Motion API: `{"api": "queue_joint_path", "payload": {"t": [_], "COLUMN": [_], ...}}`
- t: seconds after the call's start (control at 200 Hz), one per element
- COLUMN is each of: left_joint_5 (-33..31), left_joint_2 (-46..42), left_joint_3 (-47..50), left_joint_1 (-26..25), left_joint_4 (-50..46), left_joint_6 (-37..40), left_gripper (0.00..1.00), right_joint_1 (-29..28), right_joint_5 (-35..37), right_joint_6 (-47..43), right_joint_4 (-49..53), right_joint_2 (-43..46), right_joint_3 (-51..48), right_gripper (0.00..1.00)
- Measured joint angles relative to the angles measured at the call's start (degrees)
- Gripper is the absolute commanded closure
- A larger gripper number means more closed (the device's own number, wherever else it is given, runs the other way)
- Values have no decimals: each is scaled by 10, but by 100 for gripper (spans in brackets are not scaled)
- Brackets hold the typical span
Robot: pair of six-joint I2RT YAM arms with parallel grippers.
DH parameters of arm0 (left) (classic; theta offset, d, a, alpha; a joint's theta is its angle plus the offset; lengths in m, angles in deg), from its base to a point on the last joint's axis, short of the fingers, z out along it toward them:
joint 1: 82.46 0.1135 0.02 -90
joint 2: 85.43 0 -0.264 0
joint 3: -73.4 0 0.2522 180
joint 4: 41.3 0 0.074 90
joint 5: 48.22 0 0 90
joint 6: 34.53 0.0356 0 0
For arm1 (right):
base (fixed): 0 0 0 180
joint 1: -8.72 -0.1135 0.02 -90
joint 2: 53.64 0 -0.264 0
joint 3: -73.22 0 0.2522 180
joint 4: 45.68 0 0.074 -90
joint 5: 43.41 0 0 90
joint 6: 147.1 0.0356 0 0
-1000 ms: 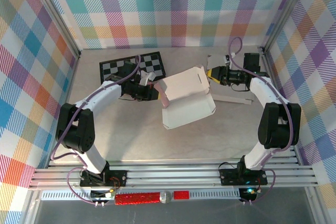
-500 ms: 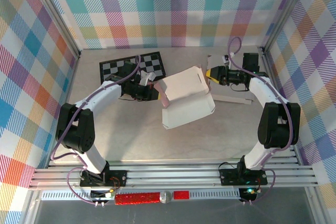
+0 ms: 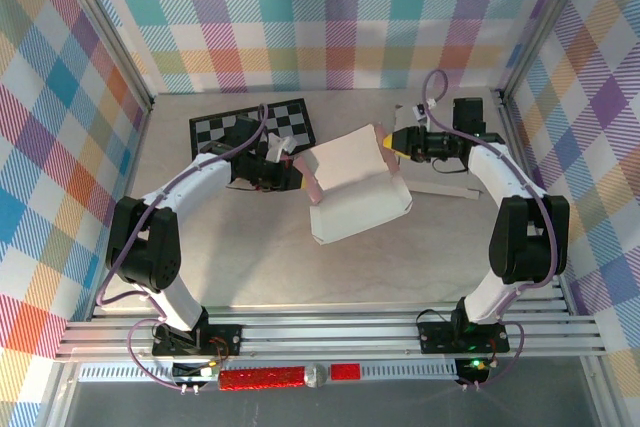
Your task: Fold the paper box
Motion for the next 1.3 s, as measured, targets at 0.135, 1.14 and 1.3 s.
{"api": "queue_joint_path", "payload": {"t": [0.135,1.14,1.3], "left_joint_5": [0,-2,-5], "left_joint_2": [0,0,0], "left_joint_3": [-3,-3,-3], "left_joint_1": [0,1,1], "left_joint_4": [-3,-42,-44], "left_joint_6": [0,13,13], "left_gripper": [100,100,100], "right_joint_1": [-8,-163,-194], "right_joint_5": [23,453,536], "right_joint_6": [-25,-129,-123], "right_joint_4": [26,104,105], "right_joint_2": [0,0,-1], "right_joint_3": [14,64,65], "right_gripper": [56,82,99]}}
